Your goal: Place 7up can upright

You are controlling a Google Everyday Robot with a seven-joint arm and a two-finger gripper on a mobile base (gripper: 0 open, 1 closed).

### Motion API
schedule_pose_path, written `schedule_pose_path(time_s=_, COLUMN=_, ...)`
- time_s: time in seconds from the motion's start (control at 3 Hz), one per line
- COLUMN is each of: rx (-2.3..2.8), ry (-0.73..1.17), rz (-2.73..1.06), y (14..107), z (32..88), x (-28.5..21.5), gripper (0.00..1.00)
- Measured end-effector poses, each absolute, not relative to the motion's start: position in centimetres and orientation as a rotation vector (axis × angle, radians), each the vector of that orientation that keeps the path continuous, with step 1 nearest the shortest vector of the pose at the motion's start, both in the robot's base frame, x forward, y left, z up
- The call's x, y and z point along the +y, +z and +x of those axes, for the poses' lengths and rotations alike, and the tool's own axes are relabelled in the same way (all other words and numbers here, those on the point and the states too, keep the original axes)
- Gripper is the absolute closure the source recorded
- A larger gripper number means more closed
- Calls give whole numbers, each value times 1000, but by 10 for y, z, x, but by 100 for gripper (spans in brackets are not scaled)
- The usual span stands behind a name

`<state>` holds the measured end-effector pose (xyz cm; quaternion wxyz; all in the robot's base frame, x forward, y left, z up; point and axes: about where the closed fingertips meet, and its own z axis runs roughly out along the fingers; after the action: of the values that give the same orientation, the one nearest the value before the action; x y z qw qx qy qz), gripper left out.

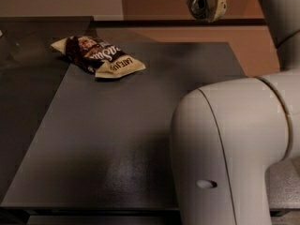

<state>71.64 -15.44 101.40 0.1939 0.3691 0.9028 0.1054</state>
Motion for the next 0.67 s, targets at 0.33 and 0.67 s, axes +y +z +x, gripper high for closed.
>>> schedule_pose_path(time_s=0.33, rx=2492, ry=300, rz=1029, y=1020, z=722, x=-155, gripper=100)
schedule_pose_path(time_s=0.67, rx=2451, ry=325, rz=1038, y=1031, z=718, x=-158, gripper=100)
